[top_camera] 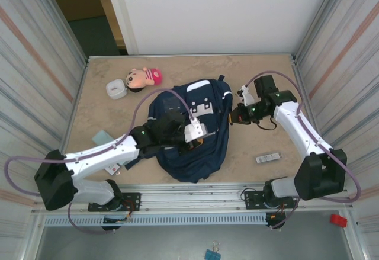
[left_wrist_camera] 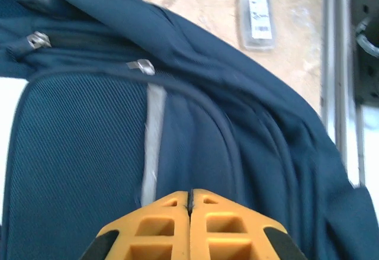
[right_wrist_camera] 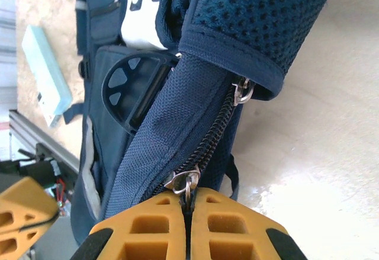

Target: Pack books, pencil case, and school supplies into a backpack

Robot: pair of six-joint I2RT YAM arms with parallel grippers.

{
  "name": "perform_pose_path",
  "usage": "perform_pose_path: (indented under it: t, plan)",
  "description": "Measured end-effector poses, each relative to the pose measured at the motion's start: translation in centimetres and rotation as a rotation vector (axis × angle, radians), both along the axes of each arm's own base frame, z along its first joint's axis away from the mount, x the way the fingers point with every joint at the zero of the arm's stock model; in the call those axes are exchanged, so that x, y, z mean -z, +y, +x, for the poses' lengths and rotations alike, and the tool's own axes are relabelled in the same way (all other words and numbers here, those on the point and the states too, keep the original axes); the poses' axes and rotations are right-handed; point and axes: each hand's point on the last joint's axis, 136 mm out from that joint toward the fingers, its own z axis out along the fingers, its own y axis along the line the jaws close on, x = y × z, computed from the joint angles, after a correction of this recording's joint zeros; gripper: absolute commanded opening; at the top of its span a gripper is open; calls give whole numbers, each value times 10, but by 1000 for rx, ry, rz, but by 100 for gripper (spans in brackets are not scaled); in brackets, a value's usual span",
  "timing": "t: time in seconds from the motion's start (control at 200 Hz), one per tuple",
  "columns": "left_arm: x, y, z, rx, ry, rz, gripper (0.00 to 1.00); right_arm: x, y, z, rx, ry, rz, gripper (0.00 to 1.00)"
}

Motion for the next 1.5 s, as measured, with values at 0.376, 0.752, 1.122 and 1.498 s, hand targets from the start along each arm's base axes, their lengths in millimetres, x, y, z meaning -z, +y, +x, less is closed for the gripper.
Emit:
perform_pose_path:
  t: [0.376,0.752,1.122,1.498]
  plan:
    - [-2,2,12,-153,-31,16,90,-8,11,5,-14,-23,6,0]
    - [-20,-47,39,-438,-38,-71,42,-28,53,-34,-99,-9,46,0]
    - [-11,-35,22,-270,-90,-94,5,-21,37,-34,-73,61,54,0]
    - [-11,-22,26,-201,-142,-82,26,-21,39,-22,-76,48,119,24]
